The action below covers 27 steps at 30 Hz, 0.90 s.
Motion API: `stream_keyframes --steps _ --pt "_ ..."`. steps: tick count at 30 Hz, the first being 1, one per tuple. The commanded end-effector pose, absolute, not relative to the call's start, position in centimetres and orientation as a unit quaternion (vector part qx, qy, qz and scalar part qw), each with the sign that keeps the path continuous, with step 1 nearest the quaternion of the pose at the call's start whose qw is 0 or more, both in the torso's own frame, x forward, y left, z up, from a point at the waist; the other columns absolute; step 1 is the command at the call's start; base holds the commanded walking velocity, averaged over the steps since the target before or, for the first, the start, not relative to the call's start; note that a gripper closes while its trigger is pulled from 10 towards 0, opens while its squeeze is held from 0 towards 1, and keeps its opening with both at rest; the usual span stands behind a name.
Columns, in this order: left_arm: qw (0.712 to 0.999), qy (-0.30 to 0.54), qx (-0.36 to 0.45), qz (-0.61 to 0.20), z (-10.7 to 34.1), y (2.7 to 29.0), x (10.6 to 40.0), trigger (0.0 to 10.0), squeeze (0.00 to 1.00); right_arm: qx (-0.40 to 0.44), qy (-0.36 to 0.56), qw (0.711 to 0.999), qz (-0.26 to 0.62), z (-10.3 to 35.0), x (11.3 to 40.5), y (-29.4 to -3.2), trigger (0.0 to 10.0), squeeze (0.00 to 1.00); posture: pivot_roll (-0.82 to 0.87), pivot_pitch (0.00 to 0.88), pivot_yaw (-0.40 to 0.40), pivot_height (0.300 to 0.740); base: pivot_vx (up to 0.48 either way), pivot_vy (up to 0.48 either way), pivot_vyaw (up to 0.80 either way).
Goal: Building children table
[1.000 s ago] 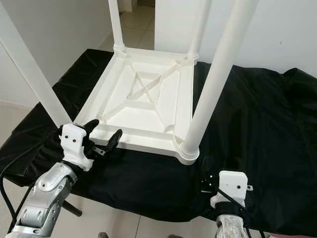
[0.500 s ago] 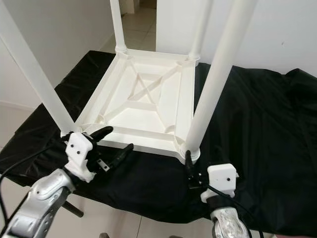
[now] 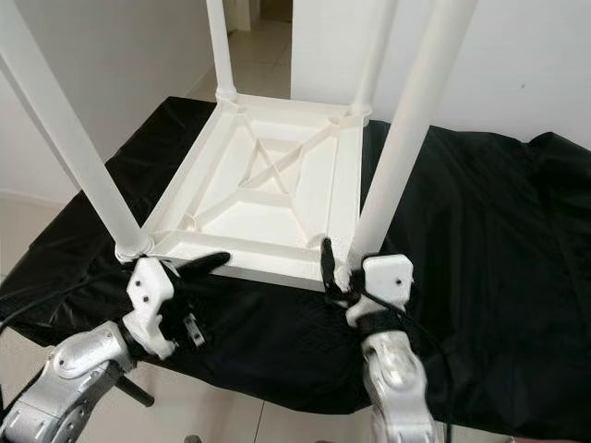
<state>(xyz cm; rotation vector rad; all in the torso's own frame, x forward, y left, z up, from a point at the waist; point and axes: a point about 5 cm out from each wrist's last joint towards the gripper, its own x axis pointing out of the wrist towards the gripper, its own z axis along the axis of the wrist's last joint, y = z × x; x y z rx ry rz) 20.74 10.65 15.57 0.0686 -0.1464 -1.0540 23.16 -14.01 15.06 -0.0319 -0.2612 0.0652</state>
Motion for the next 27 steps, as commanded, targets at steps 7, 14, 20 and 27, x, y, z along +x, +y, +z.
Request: stream_keyframes --steps 7,14,20,27 --pt "0.849 -0.064 0.032 -0.524 15.7 10.3 20.5 10.0 0.0 -0.001 -0.115 0.993 0.0 14.9 24.3 -13.1 10.0 0.0 -0.06 0.0 0.003 0.74 0.0 0.0 0.0" --pt "0.844 -0.059 0.03 -0.532 15.7 10.2 20.4 10.0 0.0 0.009 -0.106 0.994 0.001 14.7 24.6 -12.5 0.0 0.0 -0.06 0.0 0.007 0.74 0.0 0.0 0.0" --pt "0.839 -0.054 0.031 -0.54 15.6 10.2 20.5 10.0 0.0 0.014 -0.104 0.994 -0.026 14.9 25.1 -12.8 10.0 0.0 -0.05 0.0 0.008 0.74 0.0 0.0 0.0" --pt "0.835 -0.03 0.027 -0.548 15.1 10.1 20.4 10.0 0.0 0.033 -0.09 0.994 -0.05 14.8 25.5 -12.6 10.0 0.0 -0.05 0.0 0.004 0.74 0.0 0.0 0.0"
